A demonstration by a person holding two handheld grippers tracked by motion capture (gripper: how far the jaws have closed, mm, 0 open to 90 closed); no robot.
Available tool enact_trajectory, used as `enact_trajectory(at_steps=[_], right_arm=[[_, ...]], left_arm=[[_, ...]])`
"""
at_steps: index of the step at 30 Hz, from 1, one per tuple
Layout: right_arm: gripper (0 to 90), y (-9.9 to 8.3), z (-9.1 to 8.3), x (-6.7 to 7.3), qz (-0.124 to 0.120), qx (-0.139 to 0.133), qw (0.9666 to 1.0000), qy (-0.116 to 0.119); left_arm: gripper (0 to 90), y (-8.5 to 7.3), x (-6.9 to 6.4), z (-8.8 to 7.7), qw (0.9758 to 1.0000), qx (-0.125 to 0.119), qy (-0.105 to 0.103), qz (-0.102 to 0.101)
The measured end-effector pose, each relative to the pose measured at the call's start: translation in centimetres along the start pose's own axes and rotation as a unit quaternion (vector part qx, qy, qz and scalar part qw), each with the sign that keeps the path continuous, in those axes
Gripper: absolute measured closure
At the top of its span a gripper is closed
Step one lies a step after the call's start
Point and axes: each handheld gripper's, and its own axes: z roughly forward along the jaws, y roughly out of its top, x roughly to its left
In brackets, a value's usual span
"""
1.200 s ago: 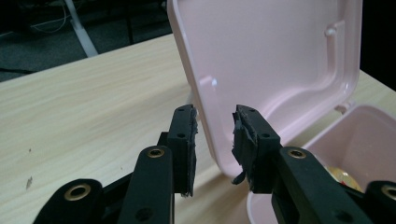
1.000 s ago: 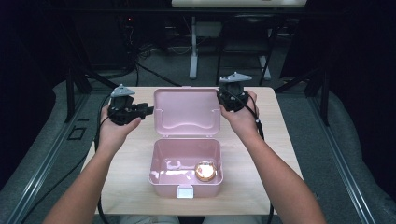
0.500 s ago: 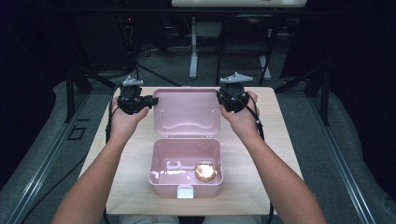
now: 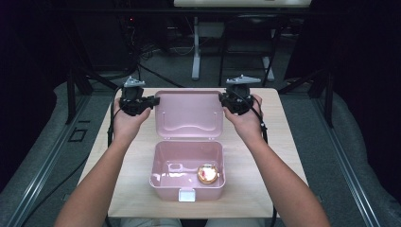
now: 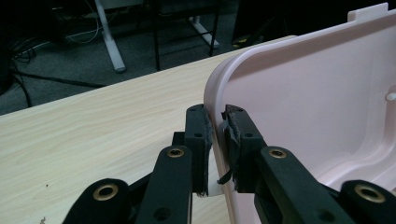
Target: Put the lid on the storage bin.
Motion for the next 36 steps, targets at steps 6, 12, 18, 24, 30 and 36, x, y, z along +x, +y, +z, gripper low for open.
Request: enact_trajectory(at_steps=[6, 12, 18, 24, 30, 36], right_arm=[[80.1, -0.5, 0.3, -0.2, 0.019, 0.013, 0.9996, 0.017], [82.2, -0.6, -0.2, -0.6, 0.051, 0.007, 0.9977, 0.044], [83.0, -0.5, -0.7, -0.4, 0.053, -0.012, 0.9974, 0.047], [83.3, -0.2, -1.3, 0.0, 0.034, -0.028, 0.9983, 0.038], [83.3, 0.0, -1.6, 0.0, 0.03, -0.038, 0.998, 0.04], [83.0, -0.1, -2.0, -0.1, 0.026, -0.04, 0.9979, 0.045]], left_arm=[[80.1, 0.0, -0.2, -0.6, 1.0, -0.007, -0.004, 0.003], [80.3, -0.2, 0.0, -1.1, 0.9997, -0.015, -0.018, -0.004], [81.0, 0.1, -0.1, -1.8, 0.9993, -0.028, -0.025, 0.0], [81.5, 0.3, -0.2, -2.3, 0.9988, -0.042, -0.026, 0.008], [81.2, 0.5, -0.4, -2.9, 0.9984, -0.045, -0.03, 0.016], [80.8, 0.6, -0.5, -3.2, 0.9982, -0.045, -0.035, 0.019]])
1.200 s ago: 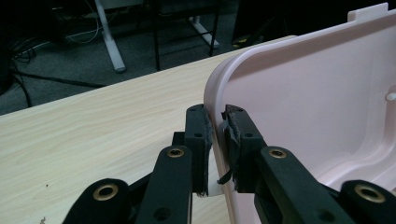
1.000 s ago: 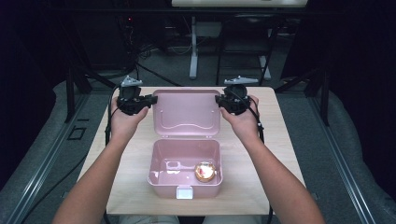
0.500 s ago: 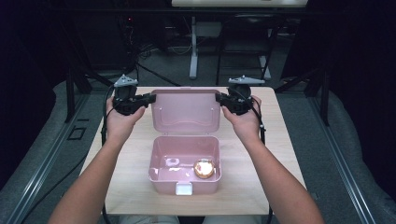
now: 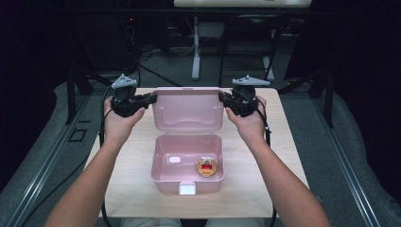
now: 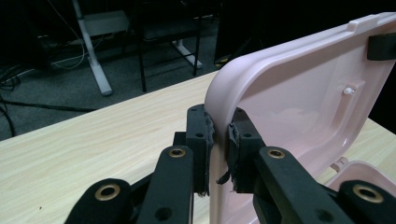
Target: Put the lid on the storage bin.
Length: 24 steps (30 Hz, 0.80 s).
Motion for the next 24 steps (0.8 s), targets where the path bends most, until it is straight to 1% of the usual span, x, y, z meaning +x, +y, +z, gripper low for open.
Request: enact_trajectory(at_steps=[5, 10, 20, 24], right_arm=[[82.8, -0.08, -0.15, 0.05, -0.001, 0.001, 1.0, 0.0], [82.1, -0.28, -0.33, 0.16, -0.005, -0.003, 1.0, 0.003], [81.0, -0.46, -0.72, 0.45, -0.019, -0.001, 0.9998, 0.005], [80.0, -0.56, -1.0, 0.56, -0.02, -0.002, 0.9997, 0.009]], left_arm=[[80.8, 0.04, -0.23, -0.07, 0.9999, 0.003, 0.004, 0.01], [80.8, -0.16, -0.23, -0.09, 0.9999, 0.005, 0.006, 0.013], [80.9, -0.48, -0.24, -0.36, 0.9999, 0.002, 0.0, 0.014], [80.2, -0.53, -0.29, -0.56, 0.9999, 0.001, -0.004, 0.013]])
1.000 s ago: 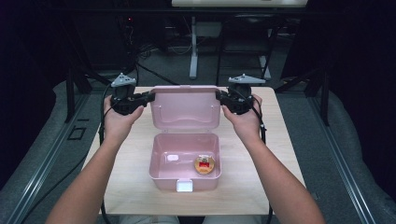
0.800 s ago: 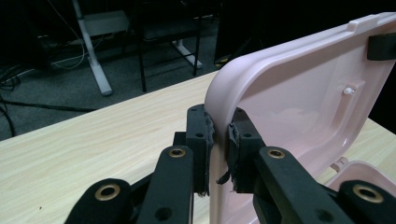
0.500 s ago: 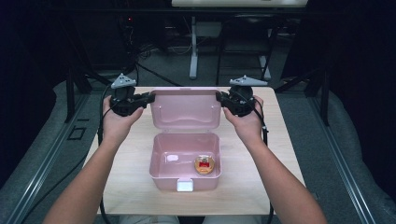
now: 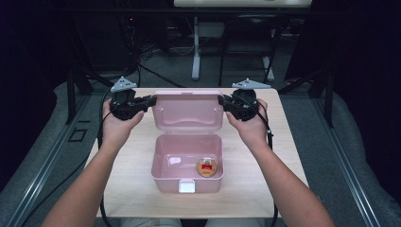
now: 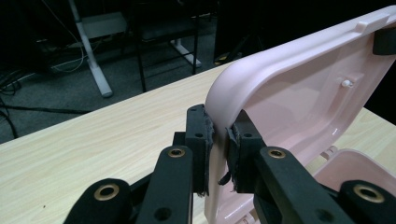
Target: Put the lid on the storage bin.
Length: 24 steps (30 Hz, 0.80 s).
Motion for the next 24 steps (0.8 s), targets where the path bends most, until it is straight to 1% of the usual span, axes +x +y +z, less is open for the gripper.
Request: enact_trajectory(at_steps=[2, 4, 5, 8, 12, 15, 17, 24], right_arm=[[78.9, 0.0, -0.2, 0.0, 0.0, 0.0, 1.0, 0.004], [77.7, 0.0, -0.4, 0.1, 0.001, 0.001, 0.9999, 0.011], [77.4, 0.0, -0.5, 0.1, 0.001, 0.002, 0.9999, 0.013], [76.6, -0.1, -0.9, 0.2, 0.001, 0.008, 0.9998, 0.019], [75.8, -0.2, -1.1, 0.2, 0.004, 0.006, 0.9996, 0.026], [75.1, -0.4, -1.4, 0.2, 0.005, 0.011, 0.9995, 0.031], [74.8, -0.5, -1.7, 0.2, 0.004, 0.017, 0.9991, 0.038], [74.0, -0.7, -2.0, 0.2, 0.012, 0.026, 0.9985, 0.048]], left_arm=[[79.0, 0.0, 0.0, -0.3, 1.0, 0.004, -0.008, 0.0], [77.7, -0.1, 0.0, -0.5, 0.9999, 0.001, -0.012, -0.001], [77.4, -0.1, -0.1, -0.6, 0.9999, 0.003, -0.013, 0.002], [76.7, -0.1, -0.2, -0.9, 0.9999, 0.002, -0.015, 0.006], [75.6, -0.2, -0.3, -1.1, 0.9998, 0.002, -0.018, 0.008], [74.0, -0.3, -0.4, -1.3, 0.9997, 0.002, -0.023, 0.009], [73.9, -0.5, -0.4, -1.4, 0.9996, 0.009, -0.028, 0.008], [73.8, -0.7, -0.7, -1.9, 0.9994, 0.013, -0.031, 0.008]])
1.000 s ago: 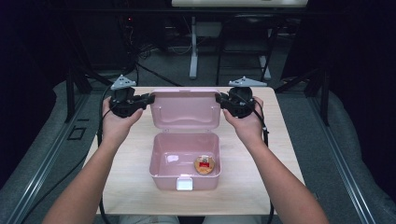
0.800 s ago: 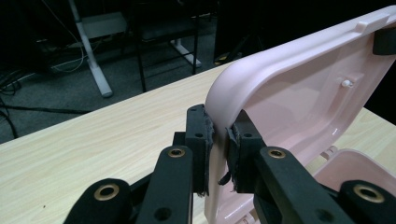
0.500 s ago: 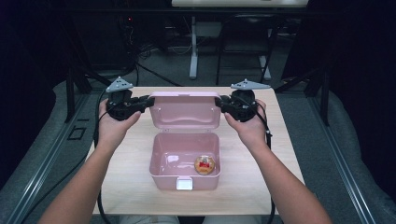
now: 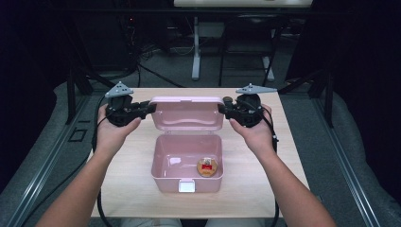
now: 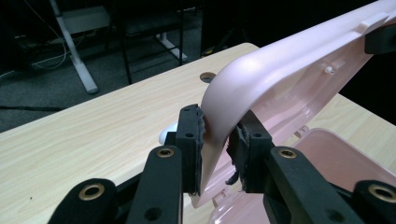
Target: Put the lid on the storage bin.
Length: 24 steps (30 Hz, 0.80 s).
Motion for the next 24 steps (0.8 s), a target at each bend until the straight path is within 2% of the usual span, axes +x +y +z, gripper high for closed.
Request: enact_trajectory(at_steps=[15, 21, 24], right_arm=[[72.5, -0.3, -1.1, 0.8, -0.013, 0.012, 0.9998, 0.004], [72.2, -0.5, -1.6, 1.0, -0.015, 0.018, 0.9997, 0.007], [72.2, -0.8, -1.8, 1.2, -0.014, 0.011, 0.9998, 0.007]], left_arm=[[73.6, -0.4, -0.8, -1.4, 0.9999, 0.008, -0.006, 0.009], [73.0, -0.6, -1.1, -2.0, 0.9999, 0.009, -0.012, 0.006], [72.9, -0.7, -1.2, -2.2, 0.9999, 0.007, -0.013, 0.006]])
